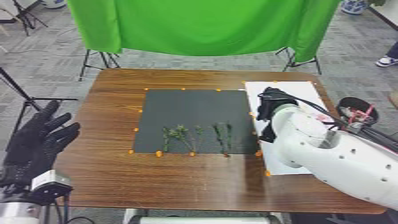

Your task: Arrange flowers

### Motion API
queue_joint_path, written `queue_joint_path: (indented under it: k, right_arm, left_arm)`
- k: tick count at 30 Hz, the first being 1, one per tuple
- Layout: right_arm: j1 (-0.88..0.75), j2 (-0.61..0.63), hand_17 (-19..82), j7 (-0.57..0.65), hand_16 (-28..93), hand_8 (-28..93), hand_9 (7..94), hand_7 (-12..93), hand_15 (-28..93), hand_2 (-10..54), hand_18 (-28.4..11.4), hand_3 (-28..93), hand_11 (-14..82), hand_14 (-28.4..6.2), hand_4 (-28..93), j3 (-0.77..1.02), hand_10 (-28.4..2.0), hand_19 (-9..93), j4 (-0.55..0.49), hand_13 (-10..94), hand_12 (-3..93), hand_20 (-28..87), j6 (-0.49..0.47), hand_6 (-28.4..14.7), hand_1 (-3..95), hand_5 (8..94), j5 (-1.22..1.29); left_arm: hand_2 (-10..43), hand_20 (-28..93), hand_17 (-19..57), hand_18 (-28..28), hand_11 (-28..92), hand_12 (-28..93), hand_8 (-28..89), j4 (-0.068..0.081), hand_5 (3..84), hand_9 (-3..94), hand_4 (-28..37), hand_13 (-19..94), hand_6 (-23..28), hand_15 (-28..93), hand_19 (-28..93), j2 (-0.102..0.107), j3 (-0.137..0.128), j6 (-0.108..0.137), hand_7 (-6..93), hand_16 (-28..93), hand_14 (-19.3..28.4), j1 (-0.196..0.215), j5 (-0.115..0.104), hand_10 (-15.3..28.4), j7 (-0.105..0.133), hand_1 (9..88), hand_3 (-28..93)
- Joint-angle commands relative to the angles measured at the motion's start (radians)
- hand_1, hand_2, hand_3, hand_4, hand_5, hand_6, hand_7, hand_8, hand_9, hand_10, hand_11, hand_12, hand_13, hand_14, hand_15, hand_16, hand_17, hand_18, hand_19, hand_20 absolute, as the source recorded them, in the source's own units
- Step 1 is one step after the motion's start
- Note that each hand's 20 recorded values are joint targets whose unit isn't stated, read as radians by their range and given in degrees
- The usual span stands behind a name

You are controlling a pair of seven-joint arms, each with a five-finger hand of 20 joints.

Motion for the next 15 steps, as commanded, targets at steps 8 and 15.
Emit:
queue_joint_path:
  k: [8,15]
  right_arm:
    - [0.186,-0.408,55,-0.179,25,12,89.9,40,50,-9.5,-13.1,77,13.4,-1.7,-28,-0.151,-8.4,93,0.024,83,35.7,13,-0.037,-1.9,62.8,72.9,-0.004]
    - [0.210,-0.570,55,-0.218,24,11,90.2,40,52,-9.5,-13.1,77,13.6,-2.1,-28,-0.229,-8.2,93,0.124,83,34.9,15,0.028,-2.0,62.6,73.0,0.041]
  left_arm:
    - [7.8,-2,-6.3,28.4,24,11,-7,-0.020,32.8,27.5,-21.2,20,8.0,56,58,-0.118,-0.095,-0.036,6.9,-12,28.0,0.046,0.076,19.2,-0.088,28.1,61]
    - [7.5,-3,-6.3,28.4,24,11,-7,-0.003,33.6,27.9,-21.3,20,8.2,56,58,-0.124,-0.079,-0.052,6.9,-12,28.1,-0.038,0.108,19.3,-0.142,28.0,61]
